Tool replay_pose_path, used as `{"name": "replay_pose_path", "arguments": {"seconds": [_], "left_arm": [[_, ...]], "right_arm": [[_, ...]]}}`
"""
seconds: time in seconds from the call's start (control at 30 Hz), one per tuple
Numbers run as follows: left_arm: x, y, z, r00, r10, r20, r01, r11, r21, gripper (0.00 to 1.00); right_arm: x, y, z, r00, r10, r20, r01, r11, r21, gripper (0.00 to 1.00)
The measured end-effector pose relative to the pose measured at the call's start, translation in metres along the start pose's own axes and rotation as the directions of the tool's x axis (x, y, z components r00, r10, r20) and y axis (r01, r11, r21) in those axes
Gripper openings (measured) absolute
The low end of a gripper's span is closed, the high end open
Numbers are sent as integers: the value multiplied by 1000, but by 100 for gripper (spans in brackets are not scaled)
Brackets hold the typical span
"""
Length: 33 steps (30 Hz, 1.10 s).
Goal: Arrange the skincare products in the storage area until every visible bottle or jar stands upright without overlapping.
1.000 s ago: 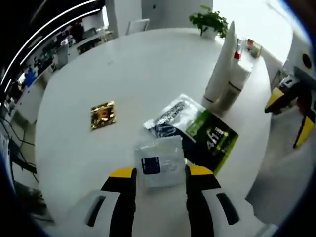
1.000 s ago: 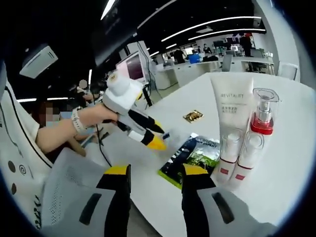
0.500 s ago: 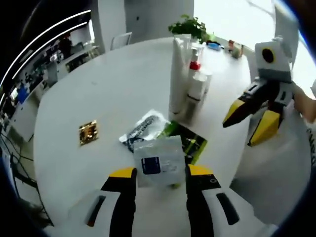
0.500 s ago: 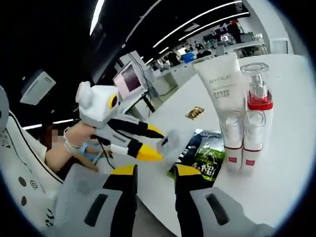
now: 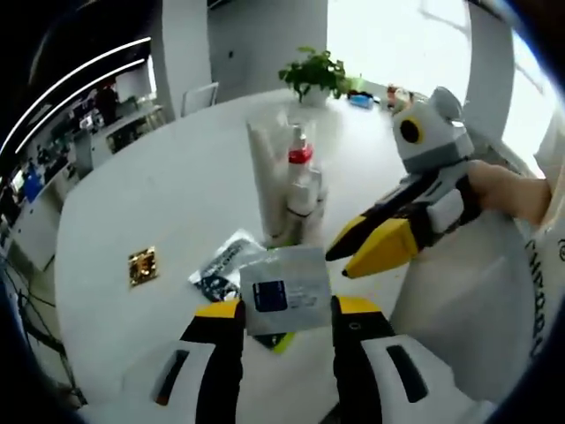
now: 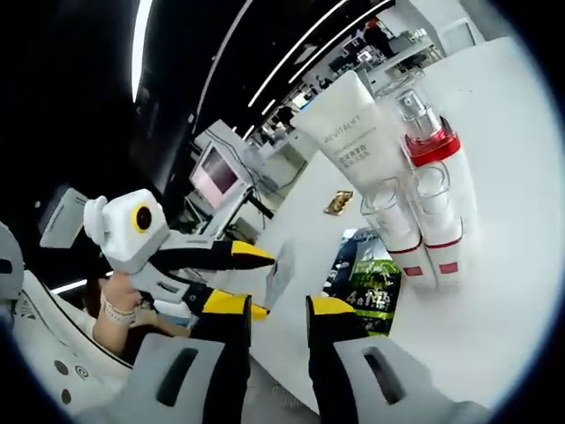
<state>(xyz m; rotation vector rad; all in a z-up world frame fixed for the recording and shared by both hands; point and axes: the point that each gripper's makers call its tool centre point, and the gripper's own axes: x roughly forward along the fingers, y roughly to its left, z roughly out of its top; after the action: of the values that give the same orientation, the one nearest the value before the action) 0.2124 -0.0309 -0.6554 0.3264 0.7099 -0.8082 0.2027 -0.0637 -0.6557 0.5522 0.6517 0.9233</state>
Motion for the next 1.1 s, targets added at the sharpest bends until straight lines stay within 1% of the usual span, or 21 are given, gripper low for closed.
{"name": "replay_pose_path", "arguments": {"seconds": [0.07,0.13,0.2,0.23,0.3,0.4,0.53,0.63,0.7,0.97,1.0,1.03,1.07,1.1], "left_arm": [[0,-2,2,1000,0,3,0,1000,15,34],[-1,-8,3,1000,-14,-4,14,1000,14,34],[-4,-14,8,1000,-24,17,23,999,31,34],[-4,-14,9,1000,-25,16,24,999,32,34],[-6,-15,13,1000,-17,26,16,999,47,34],[-7,-17,16,999,-16,28,15,998,55,34],[-6,-22,17,1000,-17,25,15,996,84,34],[-5,-22,17,1000,-16,23,14,996,90,34],[-4,-23,16,1000,-13,16,11,995,98,34],[-4,-23,17,1000,-17,19,14,993,116,34],[-4,-23,16,999,-29,18,27,992,123,35],[-4,-23,12,999,-49,2,48,992,113,37],[-4,-22,11,998,-56,2,56,993,104,38],[-5,-21,12,998,-60,16,58,993,98,38]], "right_arm": [[1,2,1,1000,11,10,-11,1000,22,23],[1,2,1,1000,12,16,-13,999,32,23],[1,1,0,1000,13,16,-14,999,50,22],[1,0,1,1000,13,26,-15,998,60,21],[0,3,1,999,36,33,-39,995,96,19],[-2,2,3,998,37,48,-43,993,112,17],[-4,5,7,996,60,72,-70,987,145,11],[-4,5,7,995,64,73,-74,986,148,5],[-5,11,7,993,90,75,-101,981,168,3],[-6,11,9,993,96,74,-106,982,153,1],[-6,10,9,993,97,73,-107,983,149,1],[-7,9,8,993,92,67,-101,985,142,1],[-7,8,8,994,90,67,-98,986,138,1],[-8,8,8,994,89,63,-97,987,132,1]]}}
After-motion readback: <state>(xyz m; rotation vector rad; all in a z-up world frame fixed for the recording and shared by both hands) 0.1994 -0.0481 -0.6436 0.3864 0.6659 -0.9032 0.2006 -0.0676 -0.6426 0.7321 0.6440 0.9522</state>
